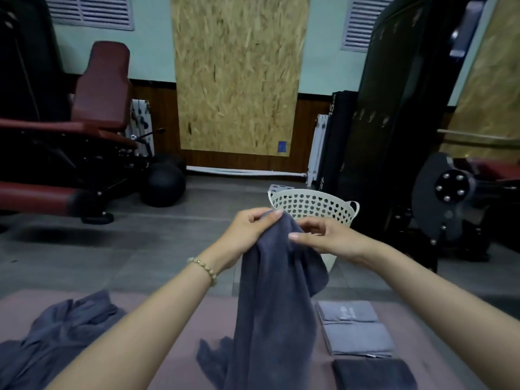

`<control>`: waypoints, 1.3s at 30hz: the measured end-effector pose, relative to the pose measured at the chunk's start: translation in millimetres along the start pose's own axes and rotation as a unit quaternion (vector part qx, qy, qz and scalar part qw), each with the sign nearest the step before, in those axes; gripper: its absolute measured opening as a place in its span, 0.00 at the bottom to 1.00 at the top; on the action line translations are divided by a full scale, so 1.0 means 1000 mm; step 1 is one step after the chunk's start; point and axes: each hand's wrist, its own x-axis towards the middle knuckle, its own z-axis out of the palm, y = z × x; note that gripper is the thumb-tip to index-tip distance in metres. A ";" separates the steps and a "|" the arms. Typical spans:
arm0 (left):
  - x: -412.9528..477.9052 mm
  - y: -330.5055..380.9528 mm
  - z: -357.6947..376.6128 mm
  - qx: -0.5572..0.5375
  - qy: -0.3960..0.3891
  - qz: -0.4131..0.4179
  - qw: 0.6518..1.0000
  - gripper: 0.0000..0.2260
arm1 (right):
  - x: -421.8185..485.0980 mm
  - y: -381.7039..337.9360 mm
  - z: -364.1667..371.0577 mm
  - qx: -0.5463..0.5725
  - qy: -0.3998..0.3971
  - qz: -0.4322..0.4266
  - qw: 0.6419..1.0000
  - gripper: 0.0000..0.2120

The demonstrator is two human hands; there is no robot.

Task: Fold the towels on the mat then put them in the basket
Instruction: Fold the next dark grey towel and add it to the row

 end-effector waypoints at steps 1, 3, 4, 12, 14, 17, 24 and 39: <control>0.001 0.002 0.004 -0.004 0.005 0.006 1.000 0.08 | -0.005 0.004 0.000 0.003 0.003 0.003 1.000 0.17; 0.001 0.008 0.008 -0.010 0.010 0.014 1.000 0.07 | -0.012 0.006 0.000 0.011 0.026 0.001 1.000 0.12; 0.001 0.010 0.008 -0.011 0.009 0.016 1.000 0.07 | -0.015 0.008 -0.002 0.015 0.043 -0.008 0.999 0.10; -0.009 0.009 -0.021 0.153 -0.151 -0.153 0.965 0.20 | -0.024 0.005 -0.036 0.121 0.040 0.015 0.992 0.12; -0.013 -0.005 -0.031 0.168 -0.168 -0.186 0.953 0.24 | -0.025 0.013 -0.044 0.149 0.070 0.048 0.985 0.12; -0.018 -0.036 -0.054 0.144 -0.153 -0.226 0.951 0.27 | -0.027 0.037 -0.057 0.150 0.074 0.092 0.982 0.24; -0.013 -0.120 -0.098 0.106 -0.062 -0.265 0.956 0.24 | -0.012 0.122 -0.050 0.103 0.085 0.188 0.973 0.11; 0.092 -0.120 -0.090 0.172 0.181 -0.091 0.964 0.16 | 0.092 0.134 -0.044 0.174 0.196 0.082 0.962 0.21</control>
